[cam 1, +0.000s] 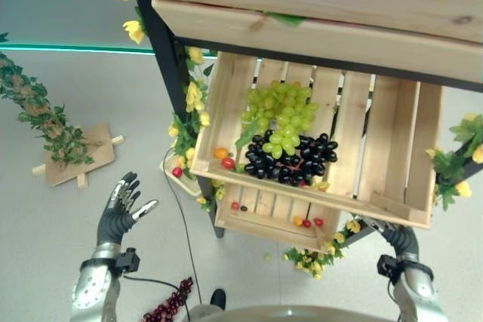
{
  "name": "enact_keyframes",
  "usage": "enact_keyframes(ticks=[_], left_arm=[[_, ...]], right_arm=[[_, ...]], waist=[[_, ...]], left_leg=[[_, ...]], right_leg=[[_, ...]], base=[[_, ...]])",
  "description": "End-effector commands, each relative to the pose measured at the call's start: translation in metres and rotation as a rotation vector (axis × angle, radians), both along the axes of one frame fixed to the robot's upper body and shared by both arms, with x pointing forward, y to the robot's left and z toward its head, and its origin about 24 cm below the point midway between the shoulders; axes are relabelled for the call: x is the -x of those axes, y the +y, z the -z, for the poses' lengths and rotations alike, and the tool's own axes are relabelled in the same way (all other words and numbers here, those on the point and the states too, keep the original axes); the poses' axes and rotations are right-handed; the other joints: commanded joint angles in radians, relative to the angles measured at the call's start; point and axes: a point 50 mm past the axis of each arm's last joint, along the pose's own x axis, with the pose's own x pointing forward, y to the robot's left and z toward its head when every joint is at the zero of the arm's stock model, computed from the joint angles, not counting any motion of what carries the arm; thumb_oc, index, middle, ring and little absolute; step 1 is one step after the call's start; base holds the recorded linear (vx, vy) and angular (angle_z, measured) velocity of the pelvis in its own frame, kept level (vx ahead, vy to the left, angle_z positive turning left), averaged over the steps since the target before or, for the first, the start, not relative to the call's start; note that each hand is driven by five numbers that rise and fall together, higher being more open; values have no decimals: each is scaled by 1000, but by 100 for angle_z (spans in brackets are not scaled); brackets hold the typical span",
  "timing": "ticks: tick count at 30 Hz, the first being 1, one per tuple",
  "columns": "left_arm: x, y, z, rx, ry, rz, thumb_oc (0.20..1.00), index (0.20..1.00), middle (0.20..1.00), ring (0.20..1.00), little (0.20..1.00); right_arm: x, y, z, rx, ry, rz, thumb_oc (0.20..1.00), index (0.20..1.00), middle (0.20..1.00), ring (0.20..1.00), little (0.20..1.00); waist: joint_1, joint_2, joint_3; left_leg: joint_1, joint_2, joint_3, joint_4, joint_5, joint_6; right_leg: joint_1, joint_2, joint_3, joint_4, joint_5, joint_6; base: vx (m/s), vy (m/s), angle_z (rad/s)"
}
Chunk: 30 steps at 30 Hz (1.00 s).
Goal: Pick up the fruits from the basket on one side to the basket on the other side
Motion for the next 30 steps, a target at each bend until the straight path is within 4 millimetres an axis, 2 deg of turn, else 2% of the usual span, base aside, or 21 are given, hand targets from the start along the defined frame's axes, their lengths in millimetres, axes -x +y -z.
enact_keyframes(ticks=[1,13,19,22,24,28,30], left_arm=[[-14,2,-29,-114,-138,36,1000,1000,1000,1000,1000],[-16,4,-28,-113,-155,-52,1000,1000,1000,1000,1000],[-22,-2,-32,-158,-155,-33,1000,1000,1000,1000,1000],[-23,-2,-32,-171,-152,-36,1000,1000,1000,1000,1000],[-21,0,-31,-166,-145,-62,1000,1000,1000,1000,1000],[-16,5,-32,-165,-148,-97,1000,1000,1000,1000,1000],[-13,8,-32,-179,-143,-111,1000,1000,1000,1000,1000]], right_arm=[[-53,5,-51,50,-297,-59,1000,1000,1000,1000,1000],[-55,6,-52,65,-291,-60,1000,1000,1000,1000,1000],[-57,5,-54,78,-286,-64,1000,1000,1000,1000,1000],[-57,6,-54,83,-281,-69,1000,1000,1000,1000,1000],[-53,5,-52,87,-266,-71,1000,1000,1000,1000,1000],[-50,3,-53,88,-270,-63,1000,1000,1000,1000,1000],[-46,4,-53,87,-270,-63,1000,1000,1000,1000,1000]], waist=[[42,-15,-43],[9,-24,-45],[-39,-31,-32],[-43,-33,-22],[-60,-42,-5],[-67,-54,10],[-76,-65,25]], left_leg=[[44,33,29,67,-119,-20],[49,30,57,90,-133,-9],[42,27,91,170,-174,1],[39,26,111,190,-187,7],[43,19,138,202,-201,18],[46,10,168,215,-216,33],[46,-7,195,223,-226,47]], right_leg=[[-66,-67,45,7,122,48],[-77,-65,75,8,127,46],[-99,-68,119,33,129,43],[-113,-69,139,43,132,45],[-146,-76,165,63,150,54],[-192,-89,191,86,175,66],[-233,-105,206,109,215,85]], base=[[0,0,0],[-16,6,-4],[-51,28,-14],[-73,47,-36],[-109,71,-37],[-116,70,-44],[-120,116,-45]])
